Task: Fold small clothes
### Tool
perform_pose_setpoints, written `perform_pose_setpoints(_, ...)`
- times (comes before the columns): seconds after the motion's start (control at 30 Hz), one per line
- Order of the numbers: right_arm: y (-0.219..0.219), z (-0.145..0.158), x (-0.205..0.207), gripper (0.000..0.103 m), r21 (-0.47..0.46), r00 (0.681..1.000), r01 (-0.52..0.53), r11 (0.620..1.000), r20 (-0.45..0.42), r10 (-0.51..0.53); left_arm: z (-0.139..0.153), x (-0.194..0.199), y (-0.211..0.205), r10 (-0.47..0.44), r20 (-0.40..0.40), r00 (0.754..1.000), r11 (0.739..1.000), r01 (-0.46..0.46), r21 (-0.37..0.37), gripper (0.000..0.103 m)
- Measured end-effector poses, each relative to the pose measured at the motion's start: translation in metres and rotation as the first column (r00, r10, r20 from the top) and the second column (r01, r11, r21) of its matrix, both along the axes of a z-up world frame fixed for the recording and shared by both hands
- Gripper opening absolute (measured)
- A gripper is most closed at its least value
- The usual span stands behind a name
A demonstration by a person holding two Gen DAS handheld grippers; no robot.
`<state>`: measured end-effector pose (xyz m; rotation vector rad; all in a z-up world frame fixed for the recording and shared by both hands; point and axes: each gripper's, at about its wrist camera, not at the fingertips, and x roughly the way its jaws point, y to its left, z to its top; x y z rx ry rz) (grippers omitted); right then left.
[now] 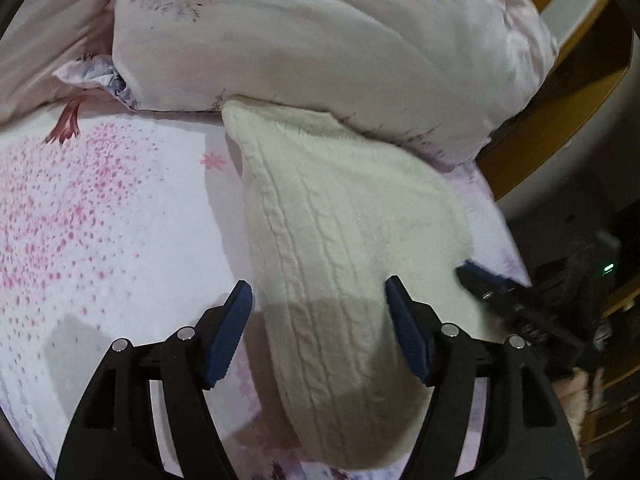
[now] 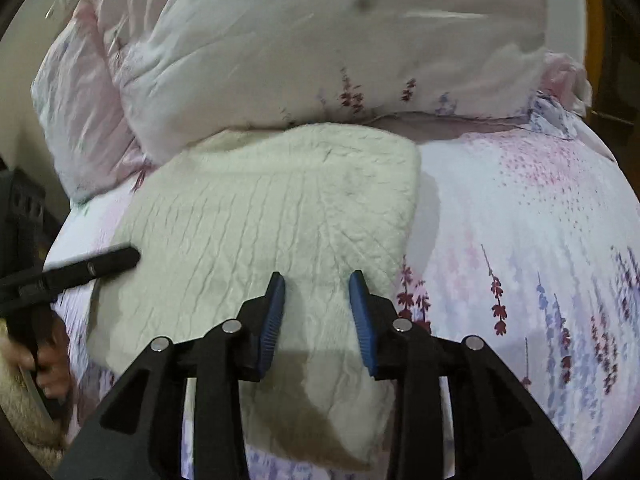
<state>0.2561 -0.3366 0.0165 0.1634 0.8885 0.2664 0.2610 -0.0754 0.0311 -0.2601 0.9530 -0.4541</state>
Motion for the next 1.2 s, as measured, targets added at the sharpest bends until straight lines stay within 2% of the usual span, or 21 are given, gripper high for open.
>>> perform_pose_setpoints(0.1,-0.009,0.004,-0.006,0.033,0.017,1.000,0.022,1.000,-0.017,-0.022,-0.001,-0.005,-0.012,0.005,0.045,0.999,0.998,-0.008,0.061,0.074)
perform_pose_setpoints(0.23,-0.018,0.019,-0.036,0.034,0.056,0.999,0.017,0.998,0.048,-0.020,0.006,-0.024,-0.003,-0.014,0.048,0.999,0.999,0.013,0.031,0.074)
perform_pose_setpoints(0.3,-0.017,0.024,-0.055,0.034,0.068,0.996,-0.014,0.998,0.084,0.008,0.008,-0.033,0.006,-0.034,0.061,0.998,0.999,0.031,0.044,0.076)
perform_pose_setpoints(0.37,-0.011,0.021,-0.065,0.034,0.027,0.996,-0.034,0.999,0.089,0.031,0.005,-0.039,-0.005,-0.056,0.076,0.996,0.994,0.049,0.095,0.077)
perform_pose_setpoints(0.43,-0.001,0.010,-0.065,0.033,-0.041,0.998,-0.033,0.999,0.054,0.035,-0.003,-0.039,-0.019,-0.064,0.092,0.994,0.986,0.049,0.157,0.077)
perform_pose_setpoints(0.53,0.003,0.001,-0.061,0.033,-0.063,0.999,-0.019,0.998,0.029,0.021,-0.010,-0.034,-0.027,-0.063,0.091,0.994,0.983,0.046,0.177,0.081)
perform_pose_setpoints(0.6,-0.001,0.008,-0.061,0.041,-0.023,0.999,-0.026,0.999,0.019,0.026,-0.007,-0.031,-0.022,-0.062,0.067,0.996,0.988,0.052,0.143,0.081)
perform_pose_setpoints(0.63,-0.006,0.013,-0.060,0.058,0.020,0.999,-0.032,0.999,0.016,0.031,-0.006,-0.027,-0.020,-0.063,0.049,0.997,0.993,0.058,0.106,0.083)
perform_pose_setpoints(0.67,-0.017,0.020,-0.056,0.078,0.101,1.000,-0.017,0.995,0.013,0.015,-0.004,-0.023,-0.016,-0.062,0.036,0.997,0.995,0.059,0.076,0.088)
perform_pose_setpoints(0.73,-0.034,0.027,-0.051,0.087,0.197,0.999,0.026,0.980,0.023,-0.032,-0.003,-0.010,-0.006,-0.044,-0.009,0.999,0.999,0.044,-0.004,0.089)
perform_pose_setpoints(0.8,-0.052,0.027,-0.032,0.087,0.296,0.998,0.061,0.953,-0.010,-0.060,-0.004,0.000,0.006,-0.038,-0.046,0.998,0.997,0.034,-0.075,0.089)
perform_pose_setpoints(0.93,-0.073,0.003,0.008,0.087,0.438,0.984,0.145,0.887,-0.160,-0.082,-0.008,0.023,0.013,-0.034,-0.120,0.992,0.985,0.013,-0.172,0.089)
perform_pose_setpoints(1.07,-0.072,-0.010,0.033,0.085,0.440,0.975,0.163,0.883,-0.211,-0.074,-0.007,0.038,0.000,-0.041,-0.118,0.992,0.991,0.025,-0.132,0.089)
perform_pose_setpoints(1.2,-0.063,-0.019,0.041,0.079,0.459,0.973,0.143,0.877,-0.227,-0.040,-0.006,0.042,-0.022,-0.057,-0.081,0.995,0.998,0.055,-0.031,0.089)
